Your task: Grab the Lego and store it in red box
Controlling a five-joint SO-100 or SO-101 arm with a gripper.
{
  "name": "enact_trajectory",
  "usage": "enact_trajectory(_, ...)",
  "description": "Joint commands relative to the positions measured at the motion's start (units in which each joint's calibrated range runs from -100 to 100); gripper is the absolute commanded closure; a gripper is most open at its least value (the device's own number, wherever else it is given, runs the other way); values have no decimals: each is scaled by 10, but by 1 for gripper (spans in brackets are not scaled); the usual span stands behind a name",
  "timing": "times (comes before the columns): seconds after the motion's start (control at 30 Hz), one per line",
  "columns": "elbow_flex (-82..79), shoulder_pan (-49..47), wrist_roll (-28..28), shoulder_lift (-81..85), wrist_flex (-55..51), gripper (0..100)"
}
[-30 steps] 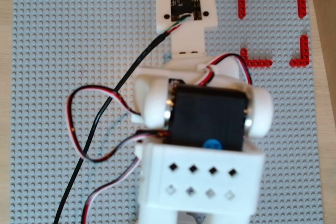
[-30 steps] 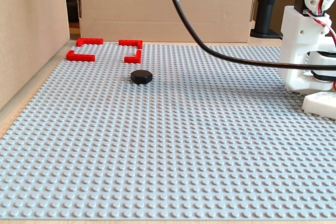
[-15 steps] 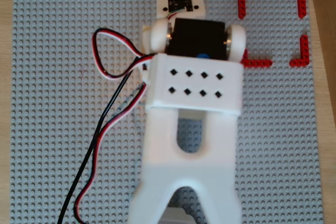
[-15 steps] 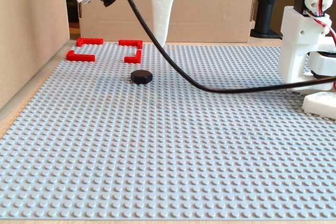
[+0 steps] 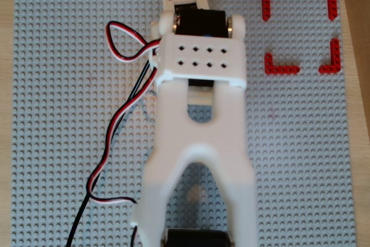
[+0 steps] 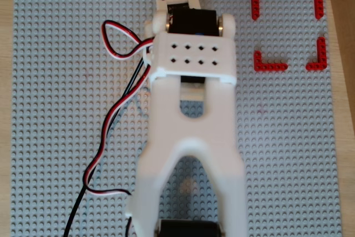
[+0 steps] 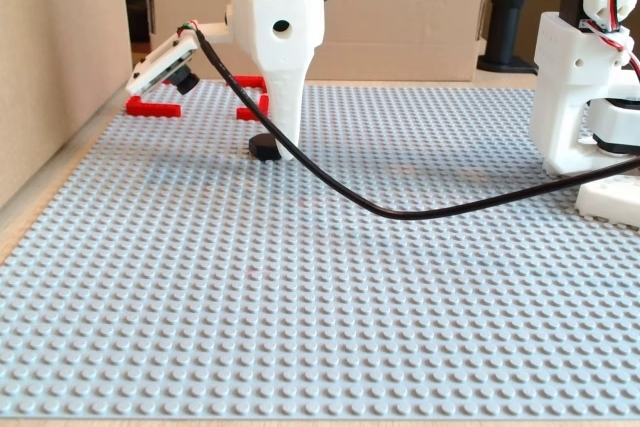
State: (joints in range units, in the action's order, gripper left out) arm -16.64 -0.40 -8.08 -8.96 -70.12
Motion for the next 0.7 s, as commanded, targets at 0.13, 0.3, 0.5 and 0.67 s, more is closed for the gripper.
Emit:
enact_trajectory(0.13, 38, 0, -3, 5, -1, 74)
enact_trajectory(0.3, 39, 0, -3, -3, 5, 74)
enact_trajectory(0.5, 29, 2, -3, -12, 28, 74)
enact_trajectory(0.67, 40, 10, -3, -67, 43, 74)
